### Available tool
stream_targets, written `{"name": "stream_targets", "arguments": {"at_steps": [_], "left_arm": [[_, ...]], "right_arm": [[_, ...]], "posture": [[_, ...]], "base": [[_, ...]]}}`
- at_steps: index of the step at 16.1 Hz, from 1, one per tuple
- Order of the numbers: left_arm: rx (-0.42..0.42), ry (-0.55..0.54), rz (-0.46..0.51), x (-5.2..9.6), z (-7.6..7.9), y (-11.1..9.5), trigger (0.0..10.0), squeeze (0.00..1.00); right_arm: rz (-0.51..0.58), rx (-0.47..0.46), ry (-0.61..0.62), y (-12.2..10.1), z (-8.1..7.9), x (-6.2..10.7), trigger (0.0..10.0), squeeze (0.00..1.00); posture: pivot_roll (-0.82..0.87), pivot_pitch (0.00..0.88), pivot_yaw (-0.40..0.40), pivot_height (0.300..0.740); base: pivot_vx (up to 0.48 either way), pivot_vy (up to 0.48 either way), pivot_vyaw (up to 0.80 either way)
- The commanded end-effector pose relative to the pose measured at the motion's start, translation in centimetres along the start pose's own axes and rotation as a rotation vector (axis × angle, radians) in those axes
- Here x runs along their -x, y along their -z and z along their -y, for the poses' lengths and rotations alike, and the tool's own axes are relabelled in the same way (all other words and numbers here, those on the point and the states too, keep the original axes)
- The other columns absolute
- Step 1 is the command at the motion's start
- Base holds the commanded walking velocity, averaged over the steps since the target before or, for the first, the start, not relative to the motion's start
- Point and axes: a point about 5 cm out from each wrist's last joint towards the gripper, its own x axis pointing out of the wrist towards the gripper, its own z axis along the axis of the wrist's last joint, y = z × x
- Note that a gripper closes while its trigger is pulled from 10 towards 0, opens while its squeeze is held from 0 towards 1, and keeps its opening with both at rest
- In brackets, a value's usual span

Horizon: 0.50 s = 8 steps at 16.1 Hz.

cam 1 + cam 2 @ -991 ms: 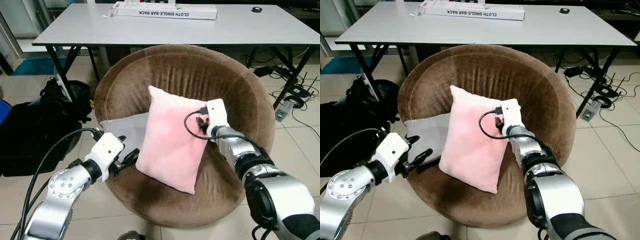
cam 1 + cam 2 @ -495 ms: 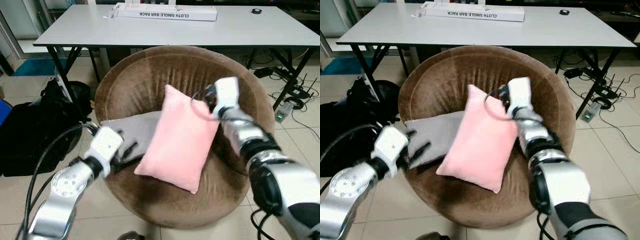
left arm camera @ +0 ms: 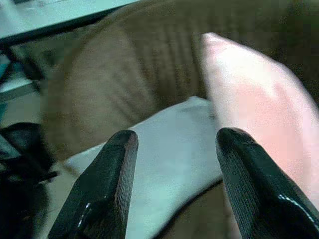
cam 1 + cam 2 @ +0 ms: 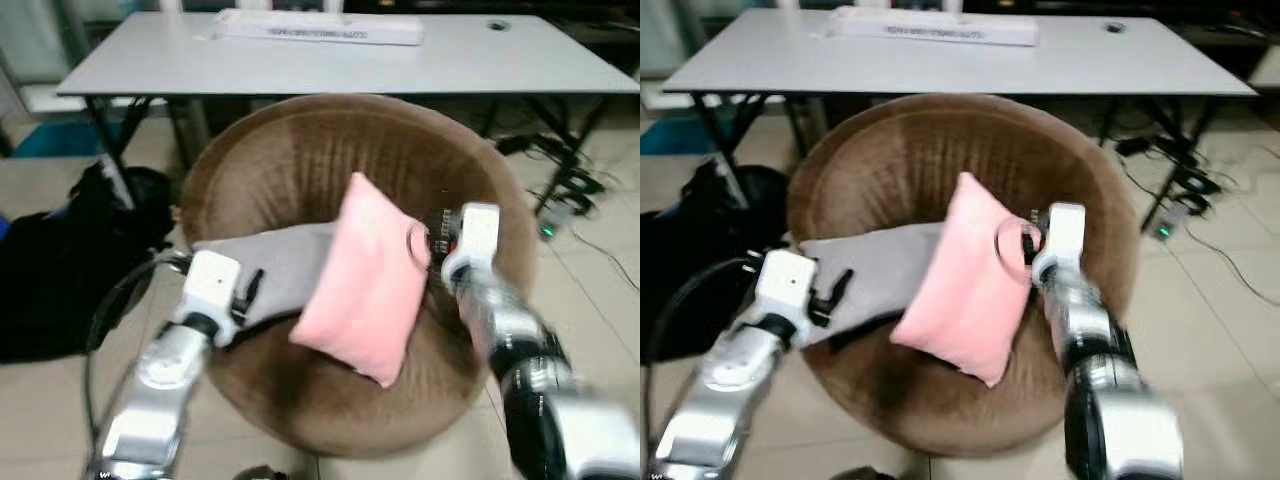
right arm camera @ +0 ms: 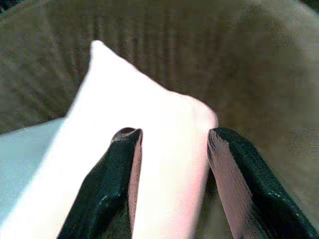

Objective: Move the pillow to the sofa from floor

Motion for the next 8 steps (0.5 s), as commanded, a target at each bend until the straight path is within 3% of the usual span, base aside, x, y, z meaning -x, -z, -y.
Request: {"name": "stream_targets", "arguments": {"at_steps": [1,5,8], "left_arm": [[0.023,-0.008,0.005,-0.6,0.2,0.2,10.0,0.0],[0.041,-0.059,0.008,-1.4,-0.6,0.5,10.0,0.0],[0.048,-0.067,0.013,-1.5,-0.6,0.7,10.0,0.0]], "right_arm": [[0.022,0.049,-0.02,-0.1,-0.2,0.5,10.0,0.0],[-0.029,0.046,0.004,2.7,0.1,3.1,10.0,0.0],[-0.052,0.075,0.002,3.1,-0.2,3.9,10.0,0.0]], "posture": [[0.03,0.0,0.037,0.74],[0.01,0.0,0.04,0.74],[0.02,0.0,0.033,0.74]], "base": [[0.0,0.0,-0.78],[0.0,0.0,-0.78],[0.0,0.0,-0.78]]}}
